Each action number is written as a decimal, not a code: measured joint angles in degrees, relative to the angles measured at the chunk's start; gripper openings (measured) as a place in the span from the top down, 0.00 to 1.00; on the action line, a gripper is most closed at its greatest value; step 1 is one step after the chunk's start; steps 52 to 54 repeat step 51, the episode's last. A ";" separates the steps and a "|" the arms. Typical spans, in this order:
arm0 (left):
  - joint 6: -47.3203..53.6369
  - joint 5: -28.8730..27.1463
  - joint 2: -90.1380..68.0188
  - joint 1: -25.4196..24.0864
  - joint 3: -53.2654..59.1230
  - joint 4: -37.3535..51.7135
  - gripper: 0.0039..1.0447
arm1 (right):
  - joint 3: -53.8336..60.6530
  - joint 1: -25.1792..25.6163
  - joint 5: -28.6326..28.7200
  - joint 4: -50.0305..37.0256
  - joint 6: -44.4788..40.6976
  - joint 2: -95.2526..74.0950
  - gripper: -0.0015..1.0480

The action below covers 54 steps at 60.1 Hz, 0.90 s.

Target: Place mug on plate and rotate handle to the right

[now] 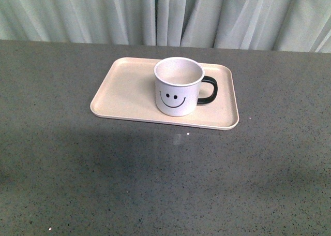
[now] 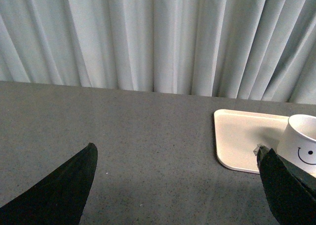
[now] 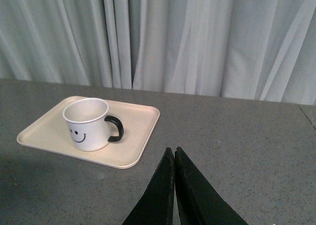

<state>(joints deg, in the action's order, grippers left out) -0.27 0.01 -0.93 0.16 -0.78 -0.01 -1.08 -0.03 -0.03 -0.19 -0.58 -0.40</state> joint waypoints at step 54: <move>0.00 0.00 0.00 0.00 0.00 0.00 0.09 | 0.00 0.00 0.02 0.00 0.02 0.07 0.09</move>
